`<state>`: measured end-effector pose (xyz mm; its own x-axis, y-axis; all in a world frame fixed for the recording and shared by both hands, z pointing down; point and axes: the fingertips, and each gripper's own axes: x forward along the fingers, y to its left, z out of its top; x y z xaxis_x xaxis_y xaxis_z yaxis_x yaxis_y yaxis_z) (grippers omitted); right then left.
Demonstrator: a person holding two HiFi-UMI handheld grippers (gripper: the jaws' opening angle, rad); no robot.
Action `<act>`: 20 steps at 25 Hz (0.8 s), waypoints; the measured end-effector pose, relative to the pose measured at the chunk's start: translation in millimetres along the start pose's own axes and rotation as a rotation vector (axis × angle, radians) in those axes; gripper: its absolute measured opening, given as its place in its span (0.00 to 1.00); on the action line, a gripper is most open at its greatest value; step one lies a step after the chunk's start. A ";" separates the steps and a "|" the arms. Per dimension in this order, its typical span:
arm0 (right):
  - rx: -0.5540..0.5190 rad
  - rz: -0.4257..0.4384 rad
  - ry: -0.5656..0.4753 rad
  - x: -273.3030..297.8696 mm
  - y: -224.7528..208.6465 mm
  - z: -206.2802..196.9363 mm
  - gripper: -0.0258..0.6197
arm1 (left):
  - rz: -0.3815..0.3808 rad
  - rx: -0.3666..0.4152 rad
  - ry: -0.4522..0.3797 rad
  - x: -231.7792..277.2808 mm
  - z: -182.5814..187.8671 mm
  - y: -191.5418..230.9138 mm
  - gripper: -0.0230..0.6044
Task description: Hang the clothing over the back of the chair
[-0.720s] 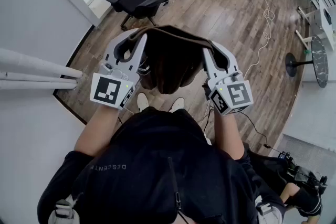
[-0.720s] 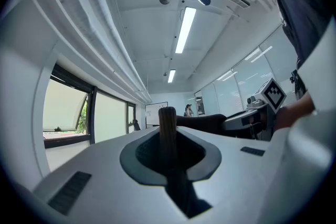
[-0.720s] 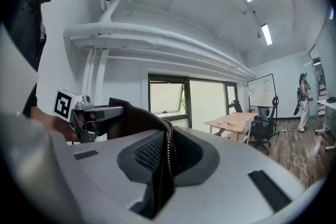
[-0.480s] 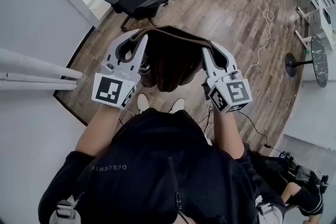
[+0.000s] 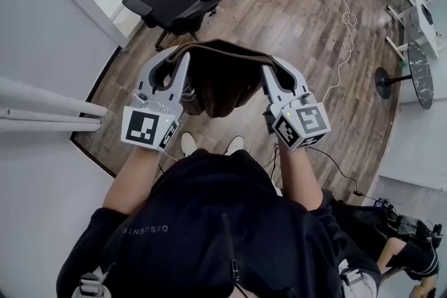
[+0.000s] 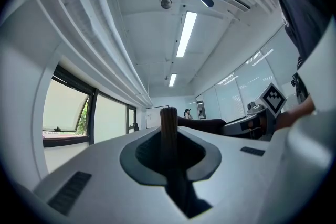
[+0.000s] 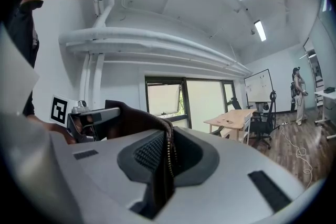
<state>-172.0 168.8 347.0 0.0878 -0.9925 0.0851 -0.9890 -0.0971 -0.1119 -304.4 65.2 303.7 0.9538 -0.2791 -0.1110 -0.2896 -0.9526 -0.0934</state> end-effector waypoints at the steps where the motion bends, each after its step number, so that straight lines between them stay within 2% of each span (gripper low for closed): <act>1: 0.001 0.001 0.000 -0.1 -0.8 0.0 0.11 | 0.002 0.002 0.001 1.2 -0.3 -0.3 0.12; 12: -0.049 0.022 0.011 -17.0 -17.2 6.9 0.11 | 0.007 0.006 0.005 9.7 3.0 -21.9 0.12; 20: -0.028 0.041 0.014 -28.4 -38.3 18.9 0.11 | 0.028 0.023 -0.018 19.1 20.7 -45.9 0.12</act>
<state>-134.4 199.3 330.1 0.0456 -0.9944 0.0953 -0.9946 -0.0540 -0.0883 -274.6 106.1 285.4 0.9437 -0.3035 -0.1317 -0.3185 -0.9412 -0.1128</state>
